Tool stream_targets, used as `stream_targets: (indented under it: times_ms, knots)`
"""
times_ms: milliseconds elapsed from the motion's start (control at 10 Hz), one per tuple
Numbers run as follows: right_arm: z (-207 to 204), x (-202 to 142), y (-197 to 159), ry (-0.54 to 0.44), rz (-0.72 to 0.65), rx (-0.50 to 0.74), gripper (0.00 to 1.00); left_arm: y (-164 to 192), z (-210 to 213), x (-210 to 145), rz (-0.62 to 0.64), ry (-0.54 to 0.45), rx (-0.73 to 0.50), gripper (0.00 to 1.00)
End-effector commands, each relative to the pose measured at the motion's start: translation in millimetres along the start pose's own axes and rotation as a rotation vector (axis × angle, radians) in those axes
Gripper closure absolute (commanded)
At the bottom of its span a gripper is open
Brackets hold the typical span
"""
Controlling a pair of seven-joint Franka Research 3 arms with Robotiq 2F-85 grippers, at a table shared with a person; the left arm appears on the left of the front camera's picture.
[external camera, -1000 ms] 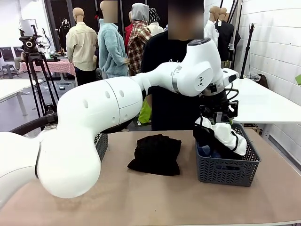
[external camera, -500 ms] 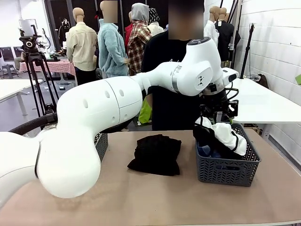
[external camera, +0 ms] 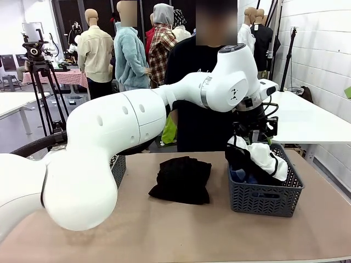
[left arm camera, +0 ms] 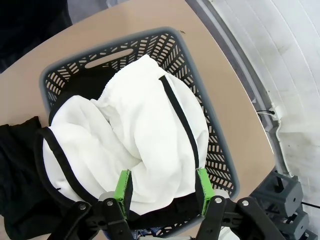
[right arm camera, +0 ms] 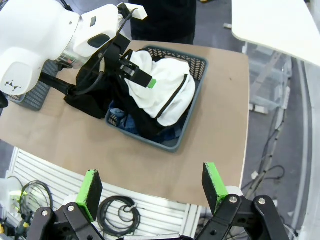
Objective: Sort the tops and bottoms.
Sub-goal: Sort the clothes according to human instructions, then lift clothes from the center of the table with your right hand.
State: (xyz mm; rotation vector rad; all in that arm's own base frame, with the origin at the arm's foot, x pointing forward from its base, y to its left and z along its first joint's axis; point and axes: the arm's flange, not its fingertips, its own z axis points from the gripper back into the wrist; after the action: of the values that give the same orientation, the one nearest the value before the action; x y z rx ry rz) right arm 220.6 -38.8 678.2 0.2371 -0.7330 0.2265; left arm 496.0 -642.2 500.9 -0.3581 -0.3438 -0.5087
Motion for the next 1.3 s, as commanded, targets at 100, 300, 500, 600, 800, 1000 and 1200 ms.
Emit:
stream_targets:
  times_ms: [100, 300, 500, 600, 800, 1000, 1200]
  knots:
    - [-2.2, -1.2, 0.7, 0.007, 0.005, 0.009, 0.00, -1.4, 1.9, 0.1, 0.001, -0.002, -0.004, 0.34]
    - [-2.2, -1.2, 0.7, 0.007, 0.005, 0.009, 0.00, -1.4, 1.9, 0.1, 0.001, -0.002, -0.004, 0.34]
    - [-2.2, -1.2, 0.7, 0.007, 0.005, 0.009, 0.00, -1.4, 1.9, 0.1, 0.001, -0.002, -0.004, 0.34]
    - [-2.2, -1.2, 0.7, 0.007, 0.005, 0.009, 0.00, -1.4, 1.9, 0.1, 0.001, -0.002, -0.004, 0.34]
    - [-2.2, -1.2, 0.7, 0.007, 0.005, 0.009, 0.00, -1.4, 1.9, 0.1, 0.001, -0.002, -0.004, 0.34]
    - [-2.2, -1.2, 0.7, 0.007, 0.005, 0.009, 0.00, -1.4, 1.9, 0.1, 0.001, -0.002, -0.004, 0.34]
    - [-2.2, -1.2, 0.7, 0.007, 0.005, 0.009, 0.00, -1.4, 1.9, 0.1, 0.001, -0.002, -0.004, 0.34]
